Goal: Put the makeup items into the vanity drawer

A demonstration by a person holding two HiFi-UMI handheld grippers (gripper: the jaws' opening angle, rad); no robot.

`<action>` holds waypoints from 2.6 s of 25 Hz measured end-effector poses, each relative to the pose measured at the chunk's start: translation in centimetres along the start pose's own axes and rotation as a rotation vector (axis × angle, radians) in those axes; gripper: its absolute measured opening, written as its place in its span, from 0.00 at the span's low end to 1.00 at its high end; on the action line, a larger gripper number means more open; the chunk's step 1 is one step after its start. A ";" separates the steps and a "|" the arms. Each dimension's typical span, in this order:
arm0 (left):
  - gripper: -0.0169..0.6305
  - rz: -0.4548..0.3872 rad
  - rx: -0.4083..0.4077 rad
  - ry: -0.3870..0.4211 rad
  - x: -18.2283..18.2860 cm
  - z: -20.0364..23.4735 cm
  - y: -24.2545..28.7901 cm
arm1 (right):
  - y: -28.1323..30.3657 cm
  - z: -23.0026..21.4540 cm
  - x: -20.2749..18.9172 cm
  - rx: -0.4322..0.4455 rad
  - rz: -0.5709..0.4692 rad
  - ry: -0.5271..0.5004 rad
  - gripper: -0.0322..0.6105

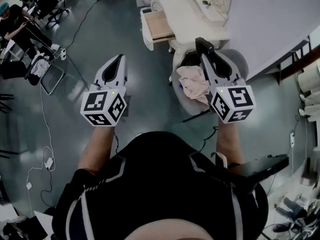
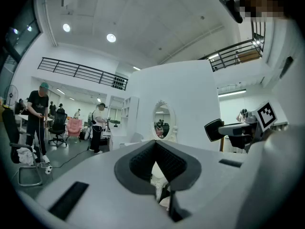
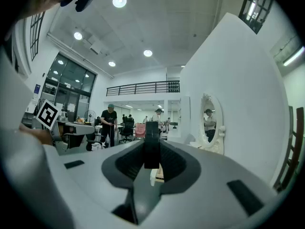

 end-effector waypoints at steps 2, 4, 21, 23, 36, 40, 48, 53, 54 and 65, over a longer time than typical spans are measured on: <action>0.03 0.003 -0.001 -0.007 -0.1 0.2 0.2 | 0.2 0.1 0.0 -0.003 0.002 0.001 0.20; 0.03 0.005 -0.003 -0.010 -0.2 0.4 0.3 | 0.3 0.2 0.0 -0.003 0.003 0.002 0.20; 0.03 -0.012 -0.040 -0.026 -0.3 4.1 -1.0 | 1.9 3.6 0.6 -0.033 0.001 0.028 0.20; 0.03 -0.013 -0.051 -0.023 -0.2 5.1 -1.1 | 2.6 4.4 0.7 -0.040 0.001 0.030 0.20; 0.03 -0.016 -0.132 -0.027 -0.6 13.6 -2.1 | 7.2 11.5 1.2 -0.093 -0.001 0.019 0.20; 0.03 -0.016 -0.147 -0.039 -1.0 14.9 -1.4 | 8.6 12.6 1.3 -0.089 0.009 0.006 0.20; 0.03 -0.019 -0.130 -0.036 -1.0 17.0 3.5 | 14.5 10.2 0.9 -0.059 0.003 0.012 0.20; 0.03 -0.026 -0.105 -0.023 -0.3 18.7 7.9 | 19.2 7.4 1.1 -0.043 -0.005 0.011 0.20; 0.03 -0.024 -0.101 -0.025 -0.2 19.1 8.9 | 20.2 6.7 1.1 -0.041 -0.005 0.014 0.20; 0.03 0.007 -0.078 -0.009 0.8 20.3 22.1 | 30.3 -2.9 1.2 -0.001 0.002 0.032 0.20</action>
Point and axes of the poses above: the fingertips, and each gripper's own axes: y forward along the fingers, z to its left, x out of its top, the point moved 9 cm from there along -y, backward along the fingers, and after that the axes turned 4 degrees about -x, right-handed, at the moved point
